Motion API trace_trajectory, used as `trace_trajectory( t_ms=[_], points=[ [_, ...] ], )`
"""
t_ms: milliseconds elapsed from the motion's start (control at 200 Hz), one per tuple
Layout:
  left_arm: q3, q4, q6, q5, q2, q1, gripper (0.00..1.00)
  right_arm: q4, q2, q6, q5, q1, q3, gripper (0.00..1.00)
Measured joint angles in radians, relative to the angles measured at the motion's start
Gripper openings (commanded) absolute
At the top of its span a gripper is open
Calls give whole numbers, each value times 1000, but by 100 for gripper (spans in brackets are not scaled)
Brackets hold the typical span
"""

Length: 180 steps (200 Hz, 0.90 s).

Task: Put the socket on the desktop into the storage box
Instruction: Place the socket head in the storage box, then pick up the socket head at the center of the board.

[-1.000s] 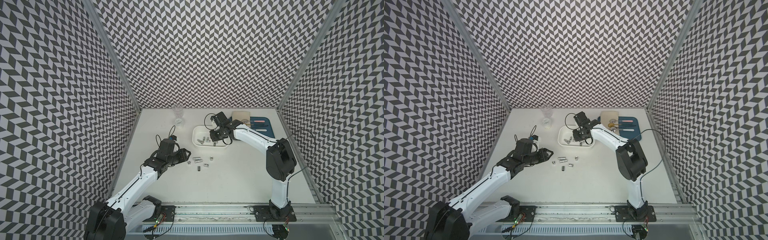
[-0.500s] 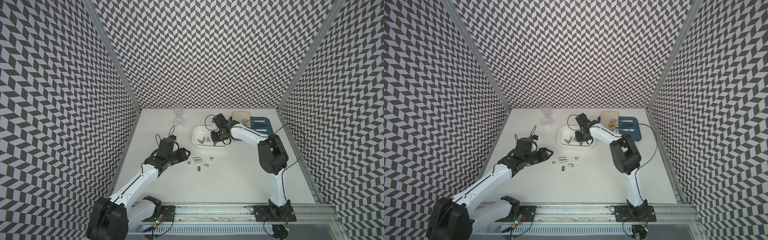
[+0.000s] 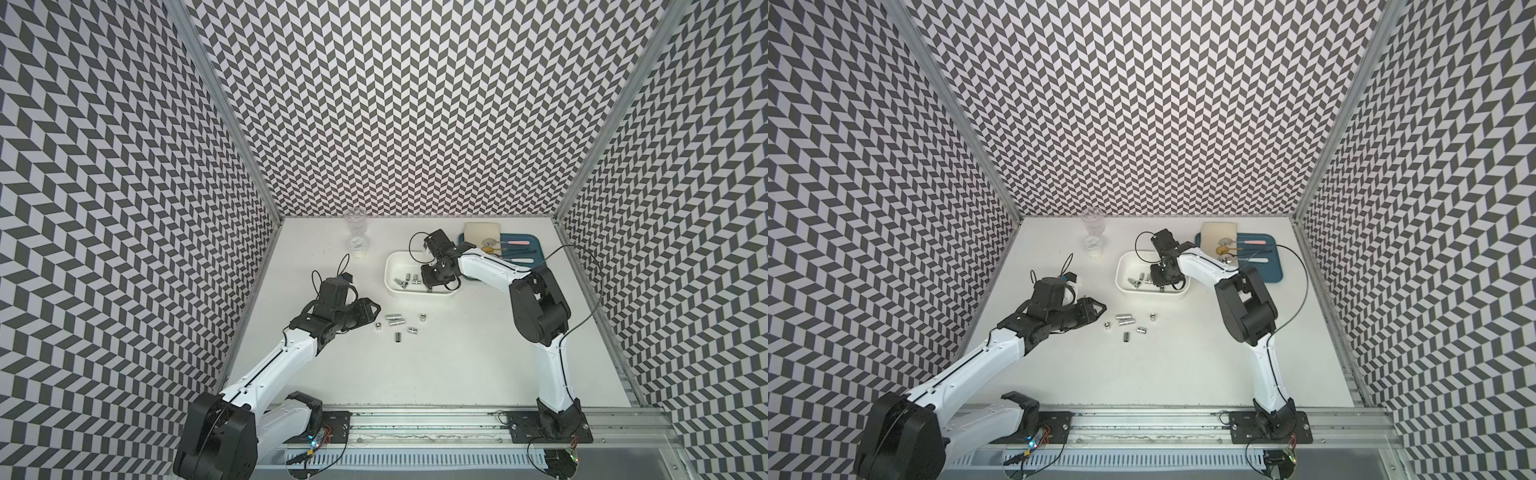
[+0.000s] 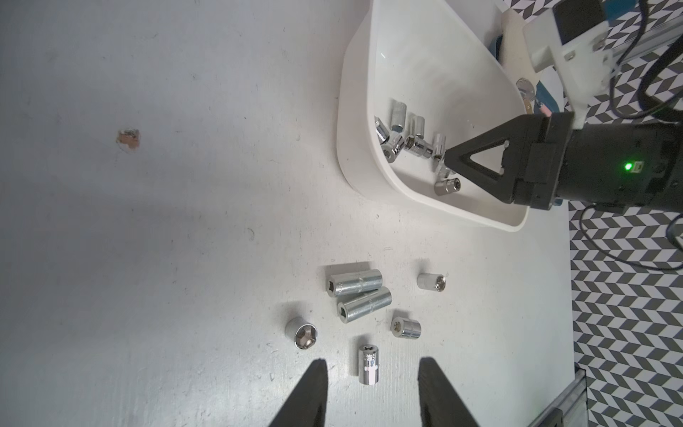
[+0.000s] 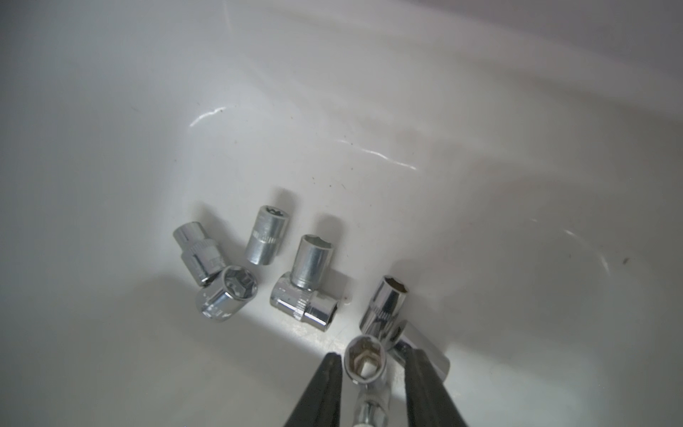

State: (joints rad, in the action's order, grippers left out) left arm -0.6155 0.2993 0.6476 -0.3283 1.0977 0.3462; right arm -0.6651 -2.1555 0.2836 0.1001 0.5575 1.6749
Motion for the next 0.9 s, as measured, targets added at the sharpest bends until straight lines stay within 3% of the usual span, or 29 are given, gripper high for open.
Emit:
trace_trajectory(
  t_ms=[406, 901],
  points=[
    [2, -2, -1, 0, 4, 0, 44, 2, 35, 4, 0, 0, -6, 39],
    [2, 31, -27, 21, 9, 0, 44, 69, 359, 16, 13, 8, -234, 39]
  ],
)
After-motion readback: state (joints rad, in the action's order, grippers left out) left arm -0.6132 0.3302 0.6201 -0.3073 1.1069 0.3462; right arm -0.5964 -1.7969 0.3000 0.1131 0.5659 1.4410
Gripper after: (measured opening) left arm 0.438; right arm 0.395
